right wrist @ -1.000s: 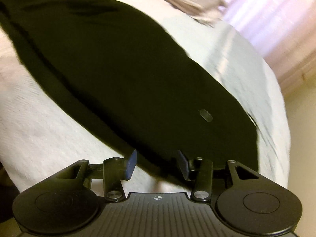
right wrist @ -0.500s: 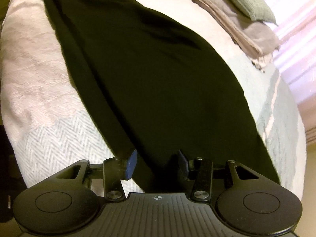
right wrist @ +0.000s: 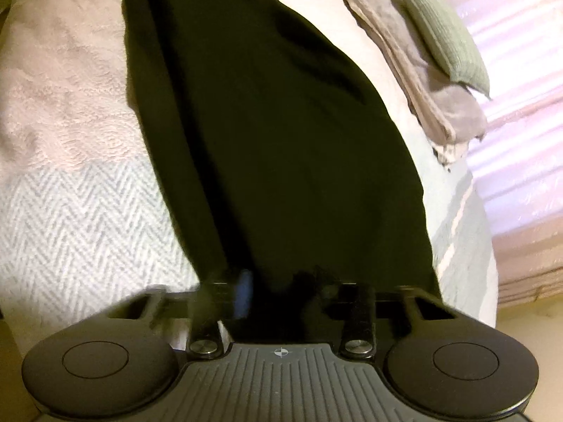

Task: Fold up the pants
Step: 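Lay the folded trousers down, open the right gripper, then open the left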

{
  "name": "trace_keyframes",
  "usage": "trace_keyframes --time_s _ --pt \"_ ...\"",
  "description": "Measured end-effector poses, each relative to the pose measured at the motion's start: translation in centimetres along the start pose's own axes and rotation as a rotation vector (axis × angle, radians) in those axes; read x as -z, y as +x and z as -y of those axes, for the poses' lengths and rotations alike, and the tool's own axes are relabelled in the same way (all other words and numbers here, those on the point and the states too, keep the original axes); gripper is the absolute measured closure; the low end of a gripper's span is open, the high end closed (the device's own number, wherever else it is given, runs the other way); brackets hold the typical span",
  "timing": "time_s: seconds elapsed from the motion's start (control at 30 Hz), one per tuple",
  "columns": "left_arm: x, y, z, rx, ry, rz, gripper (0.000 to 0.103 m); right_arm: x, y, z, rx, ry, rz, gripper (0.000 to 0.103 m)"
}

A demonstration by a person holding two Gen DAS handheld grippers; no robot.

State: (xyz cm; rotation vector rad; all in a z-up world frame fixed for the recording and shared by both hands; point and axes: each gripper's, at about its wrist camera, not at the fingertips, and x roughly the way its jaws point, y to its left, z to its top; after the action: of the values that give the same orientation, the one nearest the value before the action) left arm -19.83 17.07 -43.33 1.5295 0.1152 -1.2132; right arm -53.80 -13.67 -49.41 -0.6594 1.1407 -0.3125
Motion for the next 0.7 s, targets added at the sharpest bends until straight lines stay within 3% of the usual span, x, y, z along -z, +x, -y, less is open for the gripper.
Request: trace_keyframes --time_s 0.03,0.17,0.4,0.7 --pt "0.0 -0.2 0.0 -0.002 0.010 0.001 0.102 -0.1 -0.8 0.3 0.009 0.010 0.008 0.103" --pt "0.4 -1.7 -0.2 -0.029 0.010 0.007 0.102 0.2 -3.2 0.4 0.008 0.031 0.019 0.103" --pt "0.9 0.7 3.8 0.038 0.013 -0.056 0.103 0.7 -0.2 -1.3 -0.056 0.008 -0.015 0.103" --pt "1.2 -0.7 2.5 0.007 -0.034 -0.058 0.103 0.8 -2.1 -0.6 -0.089 0.028 -0.002 0.103"
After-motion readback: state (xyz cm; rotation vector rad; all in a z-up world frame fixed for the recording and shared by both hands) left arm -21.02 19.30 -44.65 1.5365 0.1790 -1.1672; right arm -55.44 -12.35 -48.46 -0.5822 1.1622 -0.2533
